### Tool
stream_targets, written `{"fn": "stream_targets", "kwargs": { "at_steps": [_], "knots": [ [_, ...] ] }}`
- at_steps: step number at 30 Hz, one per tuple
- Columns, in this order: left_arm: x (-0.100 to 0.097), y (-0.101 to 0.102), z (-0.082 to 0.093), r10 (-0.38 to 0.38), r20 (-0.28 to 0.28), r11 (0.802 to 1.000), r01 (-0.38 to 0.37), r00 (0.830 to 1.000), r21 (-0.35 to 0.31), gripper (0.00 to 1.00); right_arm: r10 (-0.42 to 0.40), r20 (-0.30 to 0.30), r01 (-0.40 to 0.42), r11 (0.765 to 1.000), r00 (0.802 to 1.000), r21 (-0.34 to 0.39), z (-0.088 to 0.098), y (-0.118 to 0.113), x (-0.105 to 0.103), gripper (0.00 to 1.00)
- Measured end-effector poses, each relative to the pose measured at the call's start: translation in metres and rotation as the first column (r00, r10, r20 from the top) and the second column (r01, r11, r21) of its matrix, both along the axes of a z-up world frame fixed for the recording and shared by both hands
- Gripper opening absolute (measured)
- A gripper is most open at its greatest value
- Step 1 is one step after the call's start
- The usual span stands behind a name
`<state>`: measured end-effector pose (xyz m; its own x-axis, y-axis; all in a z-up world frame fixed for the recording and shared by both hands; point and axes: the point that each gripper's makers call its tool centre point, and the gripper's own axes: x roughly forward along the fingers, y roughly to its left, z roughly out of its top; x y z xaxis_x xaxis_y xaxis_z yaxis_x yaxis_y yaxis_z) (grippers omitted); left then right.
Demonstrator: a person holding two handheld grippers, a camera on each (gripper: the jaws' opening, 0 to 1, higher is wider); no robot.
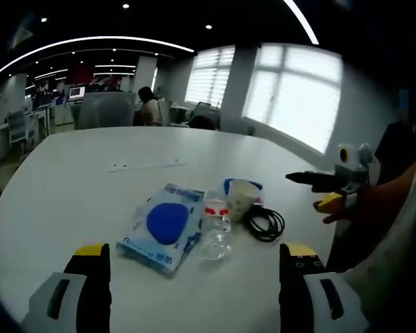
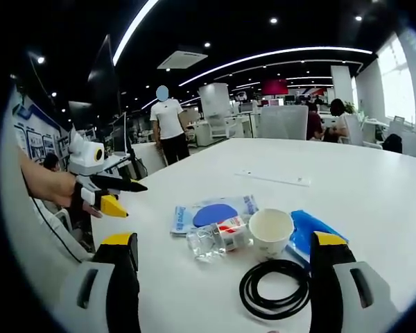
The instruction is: Arrange the tabletop items into an orderly group along one side of the table until the central work area is clear of visible clutter.
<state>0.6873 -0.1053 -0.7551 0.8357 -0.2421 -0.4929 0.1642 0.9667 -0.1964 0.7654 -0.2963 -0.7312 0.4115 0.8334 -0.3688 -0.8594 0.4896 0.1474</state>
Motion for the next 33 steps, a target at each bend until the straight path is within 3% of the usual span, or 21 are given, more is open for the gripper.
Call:
{"fn": "stream_targets", "kwargs": {
  "at_steps": [33],
  "knots": [
    [0.0004,-0.0051,-0.0004,-0.018,-0.005,1.0,0.018,1.0,0.0,1.0,-0.017,-0.003,0.017,1.0,1.0,0.006,0.0013,-0.0042,-0.0026,1.0]
  ]
}}
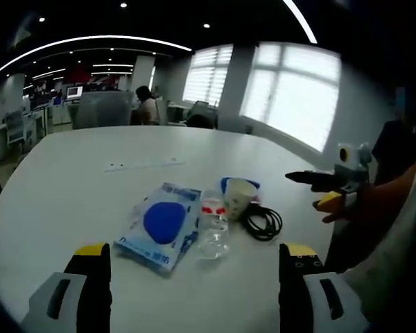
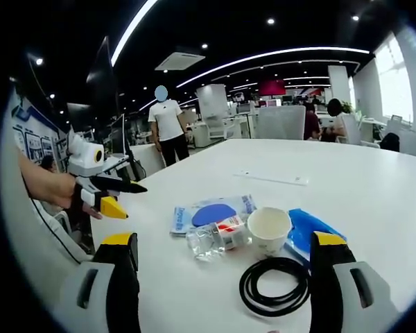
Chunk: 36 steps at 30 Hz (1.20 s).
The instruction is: Arrange the tabletop items into an orderly group along one side of the table until the central work area is clear of visible clutter.
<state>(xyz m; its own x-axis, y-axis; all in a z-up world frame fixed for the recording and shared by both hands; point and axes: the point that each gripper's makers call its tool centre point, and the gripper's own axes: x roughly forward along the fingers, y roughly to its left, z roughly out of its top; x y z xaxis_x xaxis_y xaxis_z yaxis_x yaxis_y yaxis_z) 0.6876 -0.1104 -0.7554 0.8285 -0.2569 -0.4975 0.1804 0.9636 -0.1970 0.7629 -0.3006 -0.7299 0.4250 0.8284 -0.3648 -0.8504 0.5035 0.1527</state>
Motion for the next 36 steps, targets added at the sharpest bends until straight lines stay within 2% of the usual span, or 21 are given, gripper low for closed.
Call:
{"fn": "stream_targets", "kwargs": {
  "at_steps": [14,21,27,36],
  "knots": [
    [0.01,-0.007,-0.002,-0.042,-0.018,0.999,0.042,0.999,-0.005,0.97,-0.01,-0.008,0.01,1.0,1.0,0.01,-0.002,-0.002,0.003,1.0],
    [0.026,-0.016,-0.002,-0.094,-0.027,0.996,0.093,0.995,-0.011,0.92,-0.007,-0.018,0.007,1.0,1.0,0.015,-0.003,-0.006,0.0,1.0],
    [0.04,-0.026,0.0,-0.134,-0.031,0.991,0.134,0.991,-0.01,0.9,0.008,-0.028,-0.007,1.0,1.0,0.024,-0.003,-0.008,-0.004,1.0],
    [0.059,-0.035,-0.007,-0.179,-0.043,0.984,0.178,0.983,-0.018,0.89,0.025,-0.022,-0.024,0.999,0.999,0.02,-0.001,-0.007,-0.008,0.99]
  ]
}}
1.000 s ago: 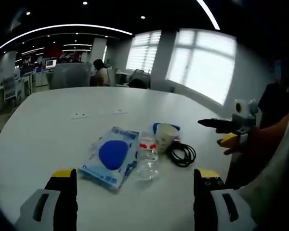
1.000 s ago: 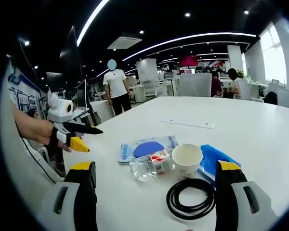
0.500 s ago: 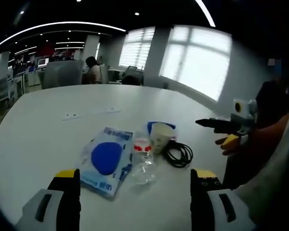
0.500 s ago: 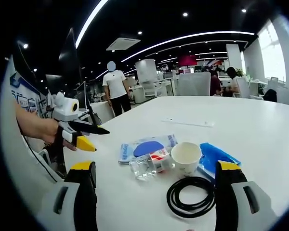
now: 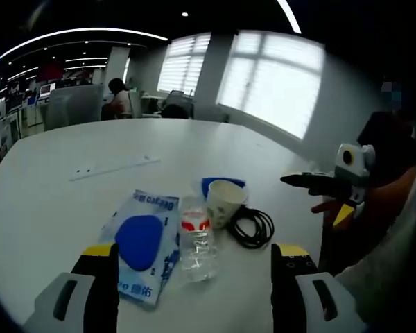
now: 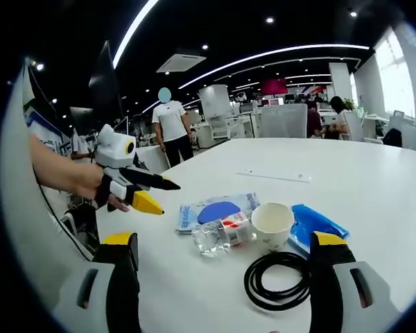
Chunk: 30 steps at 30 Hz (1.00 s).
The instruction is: Arrange the tabletop items into an orderly group along one side of the table until the central work area is clear of visible clutter.
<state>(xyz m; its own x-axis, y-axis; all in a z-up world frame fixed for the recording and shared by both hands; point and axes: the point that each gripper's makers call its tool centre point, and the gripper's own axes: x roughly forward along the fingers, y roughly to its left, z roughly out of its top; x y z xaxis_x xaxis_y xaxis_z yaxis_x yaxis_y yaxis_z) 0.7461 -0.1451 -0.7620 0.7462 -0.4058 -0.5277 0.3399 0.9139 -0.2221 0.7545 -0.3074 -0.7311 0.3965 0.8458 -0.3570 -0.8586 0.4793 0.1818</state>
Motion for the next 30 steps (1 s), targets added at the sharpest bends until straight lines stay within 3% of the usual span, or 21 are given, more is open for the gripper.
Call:
{"fn": "stream_targets", "kwargs": {
  "at_steps": [30],
  "knots": [
    [0.058,-0.023,-0.011,-0.109,-0.031,0.994,0.11,0.994,0.02,0.79,0.003,0.009,-0.003,1.0,1.0,0.025,0.017,-0.003,-0.005,0.99]
  ]
}}
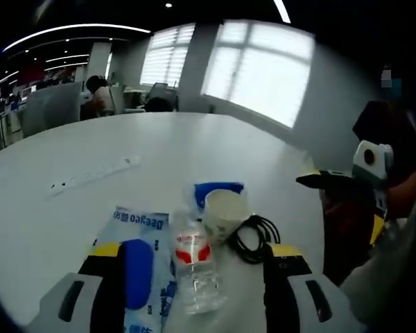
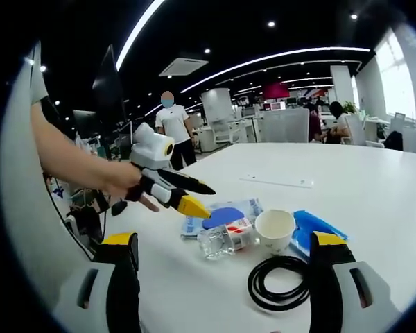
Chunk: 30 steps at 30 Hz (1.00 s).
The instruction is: Arrange the tabletop items into an orderly group along one side of the table until the central work area is clear of visible clutter.
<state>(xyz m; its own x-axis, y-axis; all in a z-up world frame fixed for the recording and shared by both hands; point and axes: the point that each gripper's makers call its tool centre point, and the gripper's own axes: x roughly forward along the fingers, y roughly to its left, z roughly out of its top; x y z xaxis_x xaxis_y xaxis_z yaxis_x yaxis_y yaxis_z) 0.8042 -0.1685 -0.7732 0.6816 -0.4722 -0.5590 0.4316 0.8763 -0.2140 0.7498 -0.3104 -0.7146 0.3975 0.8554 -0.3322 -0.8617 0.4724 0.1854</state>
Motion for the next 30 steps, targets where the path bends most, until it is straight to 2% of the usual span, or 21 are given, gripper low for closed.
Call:
{"fn": "stream_targets", "kwargs": {
  "at_steps": [16,30],
  "knots": [
    [0.031,-0.004,-0.008,-0.033,-0.016,0.998,0.033,0.999,0.047,0.74,-0.019,0.013,0.019,1.0,1.0,0.003,0.01,-0.01,-0.004,0.99],
    [0.05,-0.007,-0.017,-0.054,-0.03,0.995,0.057,0.998,0.084,0.65,-0.034,0.017,0.034,0.999,0.999,0.006,0.013,-0.017,-0.004,0.99]
  ]
}}
